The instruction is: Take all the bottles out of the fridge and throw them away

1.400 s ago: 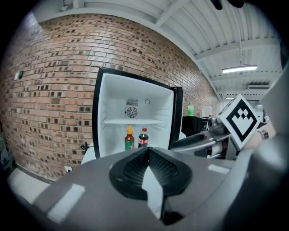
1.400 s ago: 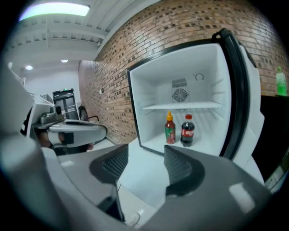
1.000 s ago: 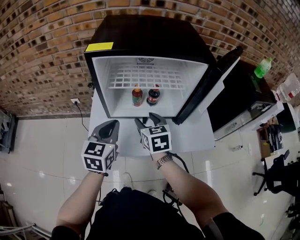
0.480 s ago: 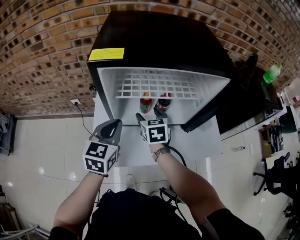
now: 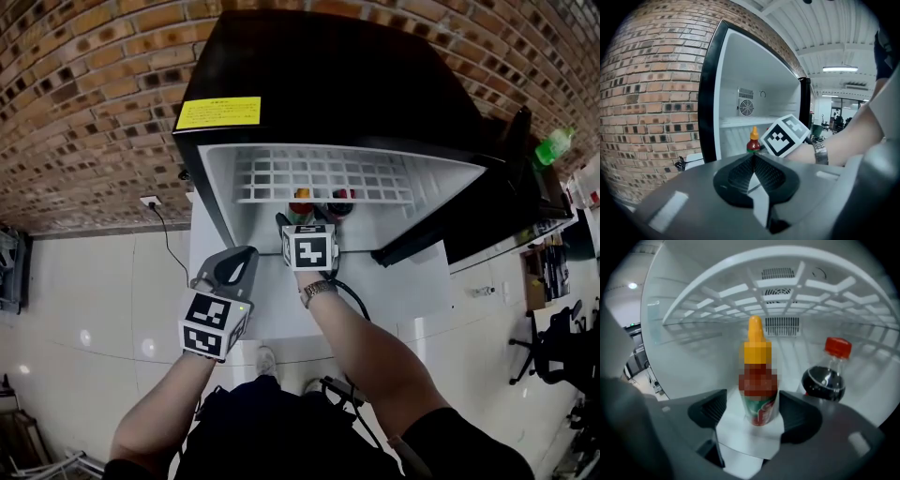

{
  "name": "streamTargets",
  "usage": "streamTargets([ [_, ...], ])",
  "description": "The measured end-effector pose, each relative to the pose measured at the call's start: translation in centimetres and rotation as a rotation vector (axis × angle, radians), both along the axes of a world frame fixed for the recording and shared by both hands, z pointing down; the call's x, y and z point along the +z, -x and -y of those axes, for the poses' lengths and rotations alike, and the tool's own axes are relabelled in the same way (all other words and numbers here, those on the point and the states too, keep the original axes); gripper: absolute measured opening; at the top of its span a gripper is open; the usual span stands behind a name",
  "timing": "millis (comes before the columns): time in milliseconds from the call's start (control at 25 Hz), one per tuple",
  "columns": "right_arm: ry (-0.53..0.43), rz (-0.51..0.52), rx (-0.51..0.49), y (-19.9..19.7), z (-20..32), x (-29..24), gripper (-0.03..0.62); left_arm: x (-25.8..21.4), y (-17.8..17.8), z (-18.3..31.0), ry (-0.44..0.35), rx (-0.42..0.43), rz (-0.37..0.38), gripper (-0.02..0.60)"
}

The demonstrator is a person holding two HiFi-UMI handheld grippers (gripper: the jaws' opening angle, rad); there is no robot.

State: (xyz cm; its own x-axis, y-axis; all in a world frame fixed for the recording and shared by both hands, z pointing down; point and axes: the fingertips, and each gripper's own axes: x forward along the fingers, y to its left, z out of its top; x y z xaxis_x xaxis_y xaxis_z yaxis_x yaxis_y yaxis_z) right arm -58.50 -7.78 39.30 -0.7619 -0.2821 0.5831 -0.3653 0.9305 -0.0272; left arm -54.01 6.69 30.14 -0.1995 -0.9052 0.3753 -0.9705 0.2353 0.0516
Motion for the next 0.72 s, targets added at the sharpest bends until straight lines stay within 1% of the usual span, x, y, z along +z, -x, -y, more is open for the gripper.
streamTargets([
  [240,-0.008,-0.026,0.038,0.9,1.0,1.3,0.337,1.0,0.3,-0.2,0.01,0.016,-0.009,0.003],
  [320,-0.017,-0.02,0.056,1.0,1.4,1.3,0.283,1.1,0.5,-0.3,0.009,0.016,-0.012,0.003],
  [400,-0.027,-0.017,0.062,0.9,1.8,1.2,0.276,1.1,0.8,-0.3,0.007,0.014,-0.014,0.003],
  [600,-0.007,-0.017,0.033,0.0,0.4,1.0,0.275,1.2,0.7,-0.3,0.005,0.014,-0.02,0.003],
  [720,-0.003,0.002,0.003,-0.6,-0.8,0.2,0.275,1.0,0.3,0.0,0.0,0.017,-0.023,0.003],
])
